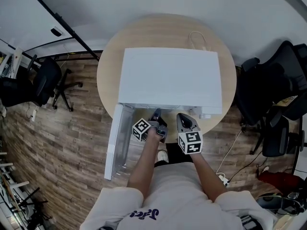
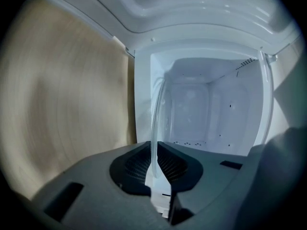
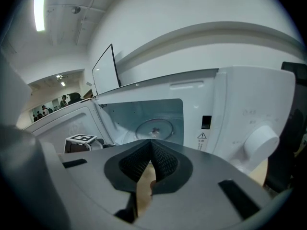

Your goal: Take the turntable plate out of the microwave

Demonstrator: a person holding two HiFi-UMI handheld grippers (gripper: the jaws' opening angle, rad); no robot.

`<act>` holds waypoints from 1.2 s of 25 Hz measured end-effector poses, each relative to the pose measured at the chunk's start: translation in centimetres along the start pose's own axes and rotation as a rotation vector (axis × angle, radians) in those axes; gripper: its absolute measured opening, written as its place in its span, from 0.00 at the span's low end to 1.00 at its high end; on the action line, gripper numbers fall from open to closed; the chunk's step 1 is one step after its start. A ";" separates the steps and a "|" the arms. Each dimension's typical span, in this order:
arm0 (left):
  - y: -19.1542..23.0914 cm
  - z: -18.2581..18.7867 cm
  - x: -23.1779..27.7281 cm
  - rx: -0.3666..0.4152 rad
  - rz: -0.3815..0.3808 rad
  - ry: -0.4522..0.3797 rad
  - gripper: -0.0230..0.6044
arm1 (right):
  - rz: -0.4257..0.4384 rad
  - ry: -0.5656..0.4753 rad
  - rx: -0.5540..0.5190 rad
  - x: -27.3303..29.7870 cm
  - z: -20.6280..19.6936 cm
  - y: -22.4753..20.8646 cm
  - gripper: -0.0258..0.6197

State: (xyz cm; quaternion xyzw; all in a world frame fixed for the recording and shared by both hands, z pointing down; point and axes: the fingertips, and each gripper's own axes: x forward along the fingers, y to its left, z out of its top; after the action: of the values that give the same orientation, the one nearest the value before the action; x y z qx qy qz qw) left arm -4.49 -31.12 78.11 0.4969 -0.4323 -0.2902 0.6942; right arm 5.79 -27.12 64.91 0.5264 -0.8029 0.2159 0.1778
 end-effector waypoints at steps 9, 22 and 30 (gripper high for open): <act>-0.7 -0.9 -2.2 -0.002 -0.030 -0.001 0.10 | 0.099 -0.051 0.297 -0.8 -2.3 0.0 0.06; -2.8 -2.0 -4.7 -0.087 -0.129 0.003 0.10 | 0.316 -0.070 0.765 -0.3 -7.2 0.2 0.09; -3.6 -2.2 -6.2 -0.086 -0.163 0.004 0.10 | 0.384 -0.127 1.116 1.7 -6.6 -0.1 0.33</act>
State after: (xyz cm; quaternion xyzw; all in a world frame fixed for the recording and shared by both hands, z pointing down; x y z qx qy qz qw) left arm -5.30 -26.25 72.50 0.5007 -0.3763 -0.3630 0.6899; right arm 5.58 -24.93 71.41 0.3974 -0.6581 0.6018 -0.2165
